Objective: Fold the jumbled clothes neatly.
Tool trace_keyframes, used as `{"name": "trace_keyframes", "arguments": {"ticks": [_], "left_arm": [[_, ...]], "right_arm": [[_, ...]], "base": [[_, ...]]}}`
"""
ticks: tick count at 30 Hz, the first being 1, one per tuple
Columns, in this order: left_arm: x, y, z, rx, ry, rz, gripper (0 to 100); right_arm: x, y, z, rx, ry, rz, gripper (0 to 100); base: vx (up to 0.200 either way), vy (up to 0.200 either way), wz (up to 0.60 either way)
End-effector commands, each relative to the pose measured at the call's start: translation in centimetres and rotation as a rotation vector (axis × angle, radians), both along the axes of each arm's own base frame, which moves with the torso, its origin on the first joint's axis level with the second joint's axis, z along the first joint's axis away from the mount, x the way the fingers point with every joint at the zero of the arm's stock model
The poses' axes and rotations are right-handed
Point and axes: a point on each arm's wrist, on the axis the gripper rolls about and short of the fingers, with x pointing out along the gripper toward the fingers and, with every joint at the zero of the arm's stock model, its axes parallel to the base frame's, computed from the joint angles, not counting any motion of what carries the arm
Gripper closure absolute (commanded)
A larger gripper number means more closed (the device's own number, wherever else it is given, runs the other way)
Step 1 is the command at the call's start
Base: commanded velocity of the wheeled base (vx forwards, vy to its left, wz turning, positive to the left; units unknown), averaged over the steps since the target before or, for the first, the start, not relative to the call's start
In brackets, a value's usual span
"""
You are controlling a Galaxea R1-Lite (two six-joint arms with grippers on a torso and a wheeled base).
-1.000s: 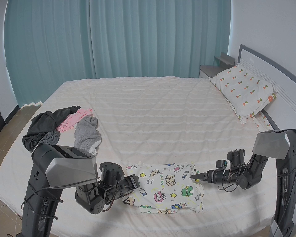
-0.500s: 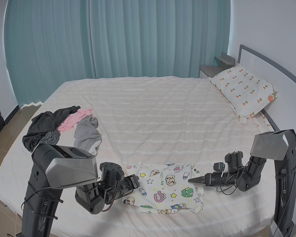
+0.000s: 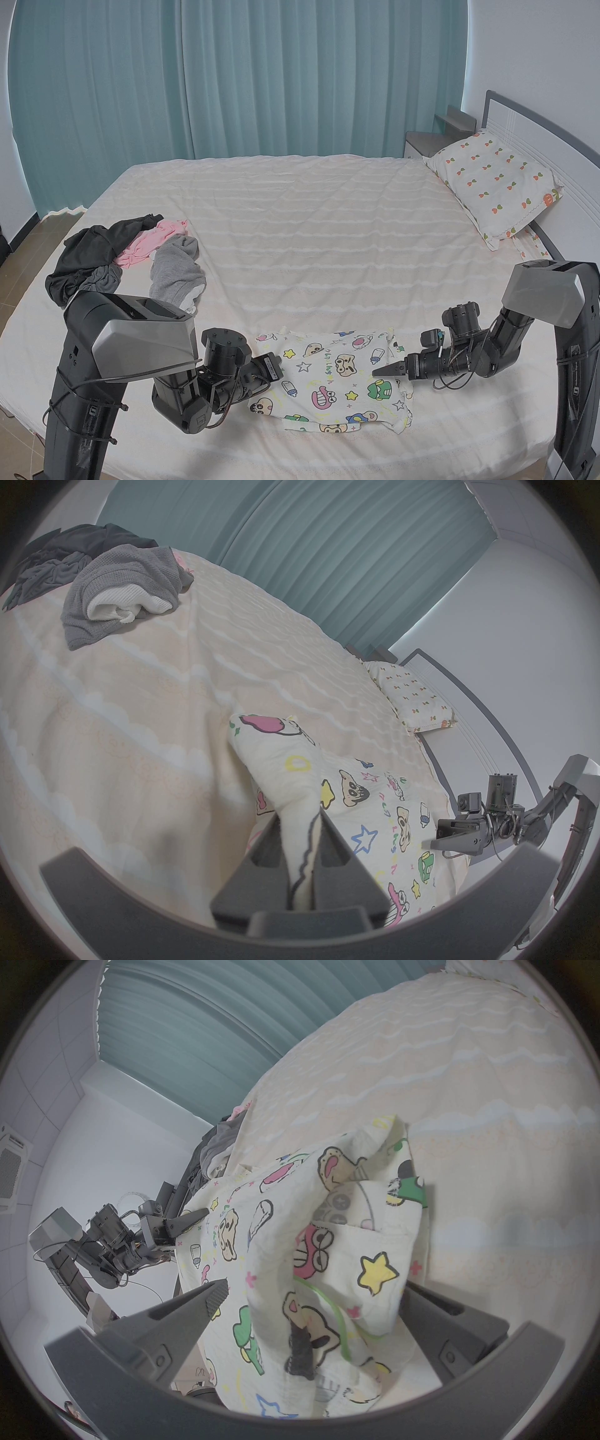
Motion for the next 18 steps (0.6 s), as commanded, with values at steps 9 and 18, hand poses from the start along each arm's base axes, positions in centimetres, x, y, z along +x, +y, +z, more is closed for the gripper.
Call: {"name": "trace_keyframes", "arguments": {"ticks": [9, 18], "left_arm": [[-0.49, -0.13, 0.25, -0.024, -0.038, -0.012, 100], [-0.55, -0.16, 0.12, -0.022, -0.039, -0.015, 100]], "right_arm": [[0.52, 0.65, 0.51, -0.031, -0.015, 0.055, 0], [0.55, 0.6, 0.52, -0.037, -0.028, 0.067, 100]], "base": [[0.0, 0.0, 0.0], [0.0, 0.0, 0.0]]}}
